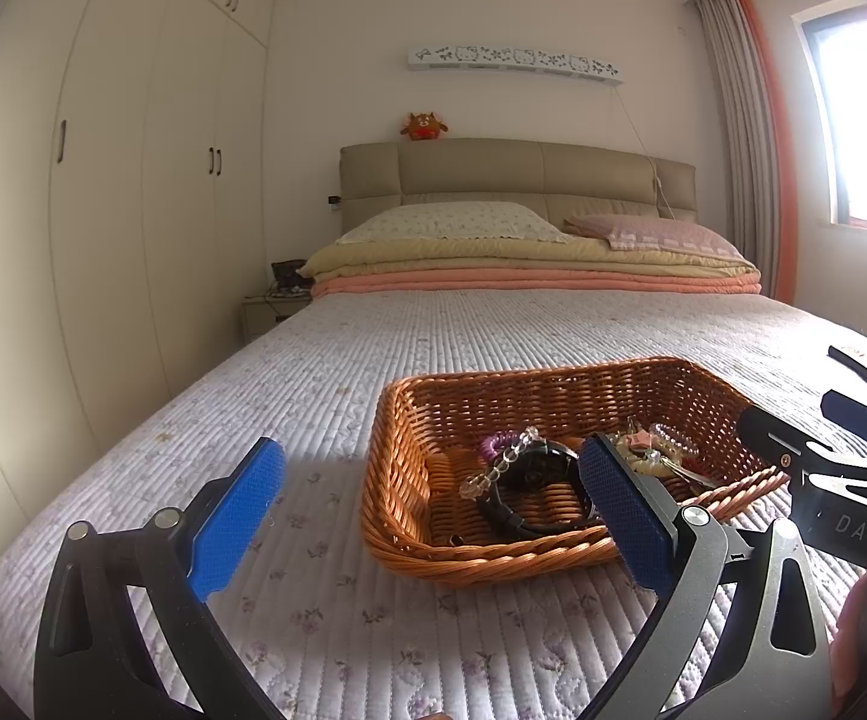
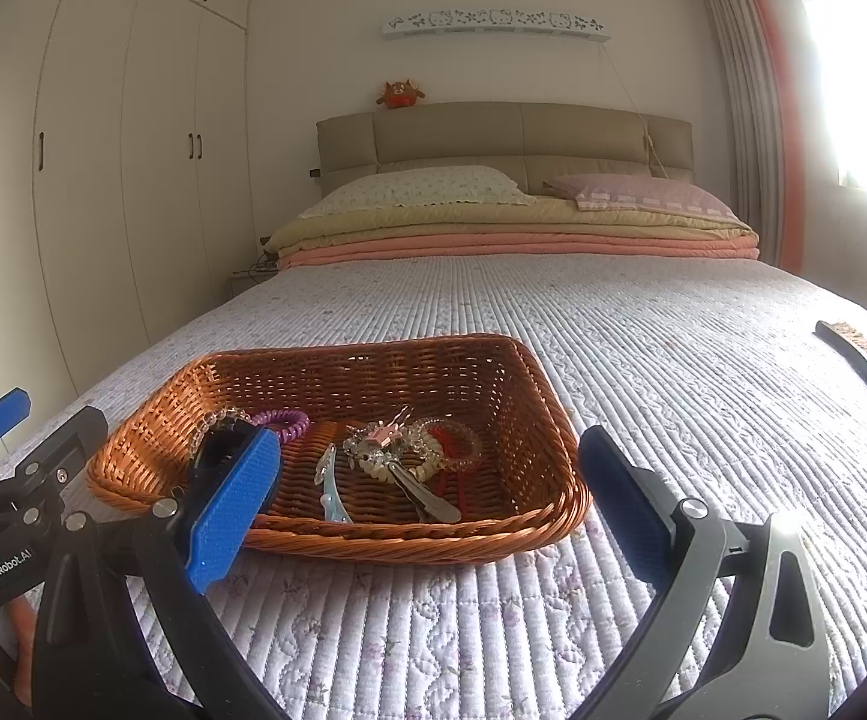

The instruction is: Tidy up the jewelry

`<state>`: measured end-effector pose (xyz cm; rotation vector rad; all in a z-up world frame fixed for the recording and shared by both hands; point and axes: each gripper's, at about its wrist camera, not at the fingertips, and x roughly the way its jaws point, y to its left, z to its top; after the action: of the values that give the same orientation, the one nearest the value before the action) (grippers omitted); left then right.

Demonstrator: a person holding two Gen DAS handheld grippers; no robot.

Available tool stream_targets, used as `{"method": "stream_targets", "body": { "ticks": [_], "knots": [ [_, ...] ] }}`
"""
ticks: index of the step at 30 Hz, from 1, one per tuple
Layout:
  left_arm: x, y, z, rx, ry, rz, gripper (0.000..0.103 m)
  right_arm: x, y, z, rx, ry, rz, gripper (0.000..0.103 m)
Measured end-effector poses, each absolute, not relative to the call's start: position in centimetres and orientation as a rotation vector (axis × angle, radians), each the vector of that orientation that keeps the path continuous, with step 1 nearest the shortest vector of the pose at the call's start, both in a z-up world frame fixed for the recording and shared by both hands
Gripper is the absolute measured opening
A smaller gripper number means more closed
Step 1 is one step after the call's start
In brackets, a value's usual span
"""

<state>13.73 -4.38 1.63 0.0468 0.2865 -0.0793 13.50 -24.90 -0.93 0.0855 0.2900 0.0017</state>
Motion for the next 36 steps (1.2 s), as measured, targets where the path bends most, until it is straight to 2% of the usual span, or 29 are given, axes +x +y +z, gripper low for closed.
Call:
{"method": "stream_targets", "body": {
  "ticks": [36],
  "knots": [
    [13.77,-4.02,1.61,0.038,0.289,-0.072,0.096,13.39,-24.96,-0.90,0.081,0.295,0.005,0.095]
  ]
}}
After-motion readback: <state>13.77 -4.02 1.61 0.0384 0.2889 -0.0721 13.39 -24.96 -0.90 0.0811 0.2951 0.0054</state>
